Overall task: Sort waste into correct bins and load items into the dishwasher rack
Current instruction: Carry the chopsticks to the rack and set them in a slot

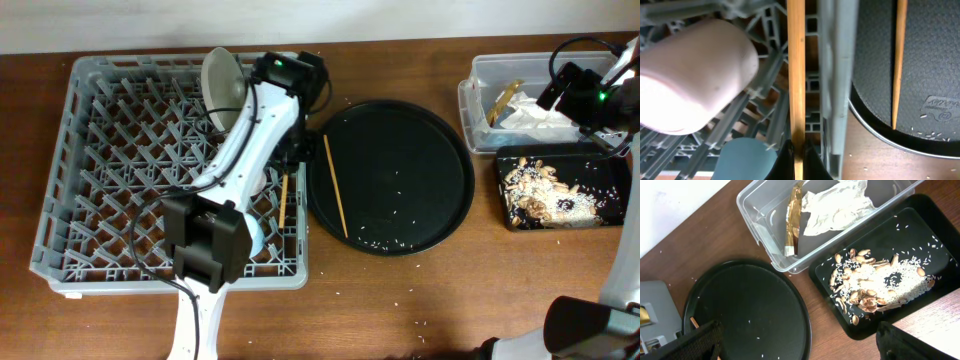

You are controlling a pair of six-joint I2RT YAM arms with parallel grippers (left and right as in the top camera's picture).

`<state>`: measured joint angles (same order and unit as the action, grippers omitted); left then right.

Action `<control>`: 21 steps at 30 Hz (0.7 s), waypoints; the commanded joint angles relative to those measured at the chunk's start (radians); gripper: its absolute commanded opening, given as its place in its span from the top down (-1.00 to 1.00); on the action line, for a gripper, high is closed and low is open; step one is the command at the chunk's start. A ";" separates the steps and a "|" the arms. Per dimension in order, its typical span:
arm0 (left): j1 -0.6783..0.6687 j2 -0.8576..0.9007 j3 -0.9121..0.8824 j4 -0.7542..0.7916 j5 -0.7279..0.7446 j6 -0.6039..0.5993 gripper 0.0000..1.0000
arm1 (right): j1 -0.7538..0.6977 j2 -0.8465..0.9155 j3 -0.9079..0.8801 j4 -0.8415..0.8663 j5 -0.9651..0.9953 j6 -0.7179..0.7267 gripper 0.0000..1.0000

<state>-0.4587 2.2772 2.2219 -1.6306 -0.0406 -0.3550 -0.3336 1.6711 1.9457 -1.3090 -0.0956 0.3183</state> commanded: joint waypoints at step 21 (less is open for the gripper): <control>-0.238 0.309 0.278 0.188 -0.250 -0.263 0.22 | -0.007 0.003 0.006 -0.001 0.002 0.008 -0.97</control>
<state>-0.7010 2.5469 2.4992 -1.4471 -0.2493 -0.5930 -0.3336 1.6711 1.9457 -1.3094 -0.0952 0.3187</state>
